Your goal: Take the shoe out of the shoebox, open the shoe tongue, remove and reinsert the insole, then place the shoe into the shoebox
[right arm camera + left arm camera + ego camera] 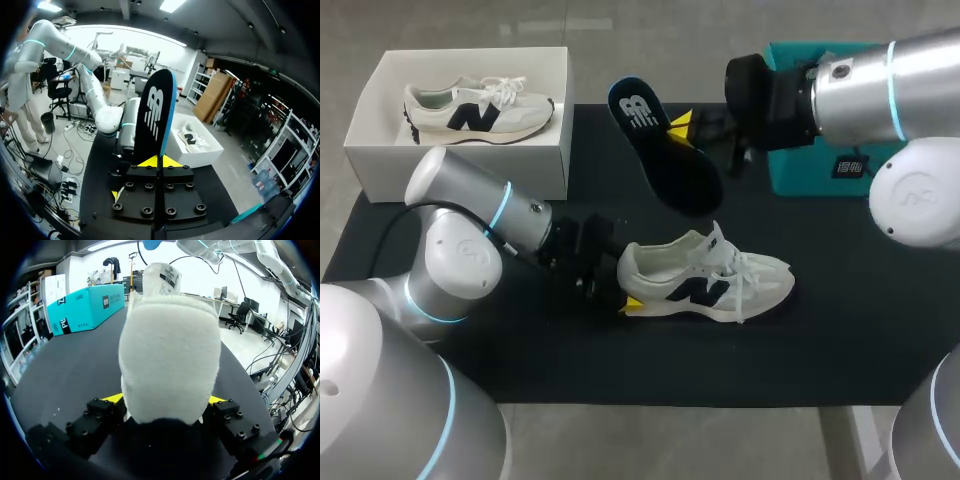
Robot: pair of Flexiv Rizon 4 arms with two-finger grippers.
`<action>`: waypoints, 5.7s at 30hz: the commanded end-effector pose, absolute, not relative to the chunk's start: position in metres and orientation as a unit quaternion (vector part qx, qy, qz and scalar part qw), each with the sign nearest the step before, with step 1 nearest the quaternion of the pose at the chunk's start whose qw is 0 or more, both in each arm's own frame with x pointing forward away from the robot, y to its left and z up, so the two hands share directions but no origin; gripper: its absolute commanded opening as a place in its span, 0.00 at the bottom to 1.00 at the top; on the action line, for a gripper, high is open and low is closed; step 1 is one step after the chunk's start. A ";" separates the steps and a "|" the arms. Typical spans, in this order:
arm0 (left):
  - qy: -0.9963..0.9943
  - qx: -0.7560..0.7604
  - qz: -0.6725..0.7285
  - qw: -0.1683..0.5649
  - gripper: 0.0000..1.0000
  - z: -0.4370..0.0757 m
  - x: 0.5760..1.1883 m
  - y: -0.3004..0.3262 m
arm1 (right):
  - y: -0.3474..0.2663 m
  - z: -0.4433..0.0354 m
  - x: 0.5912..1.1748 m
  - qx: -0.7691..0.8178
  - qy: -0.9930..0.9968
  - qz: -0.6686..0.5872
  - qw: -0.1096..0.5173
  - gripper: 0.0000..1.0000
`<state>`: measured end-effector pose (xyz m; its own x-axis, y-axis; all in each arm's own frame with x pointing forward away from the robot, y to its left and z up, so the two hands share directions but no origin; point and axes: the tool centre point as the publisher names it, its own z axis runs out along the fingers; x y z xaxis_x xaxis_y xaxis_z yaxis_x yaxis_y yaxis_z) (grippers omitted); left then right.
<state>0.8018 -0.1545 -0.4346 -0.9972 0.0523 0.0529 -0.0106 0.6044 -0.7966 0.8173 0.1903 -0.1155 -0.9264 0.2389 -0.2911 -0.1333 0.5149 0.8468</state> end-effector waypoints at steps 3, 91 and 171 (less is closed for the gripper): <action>-0.895 -0.012 0.444 0.036 0.00 -0.438 0.802 -0.156 | 0.177 -0.100 0.789 0.039 0.841 0.502 0.196 0.00; -0.895 -0.012 0.444 0.036 0.00 -0.438 0.802 -0.156 | 0.100 -0.019 0.642 0.362 0.731 0.573 0.081 0.00; -0.989 -0.032 0.114 -0.088 1.00 -0.336 0.803 -0.138 | 0.100 -0.019 0.642 0.362 0.731 0.573 0.081 0.00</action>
<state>0.8027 -0.1349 -0.3361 -0.9825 0.0429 -0.1811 0.0926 0.9569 -0.2754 0.6554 0.0993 -0.0169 -0.8033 0.4836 0.3477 0.4424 0.0934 0.8920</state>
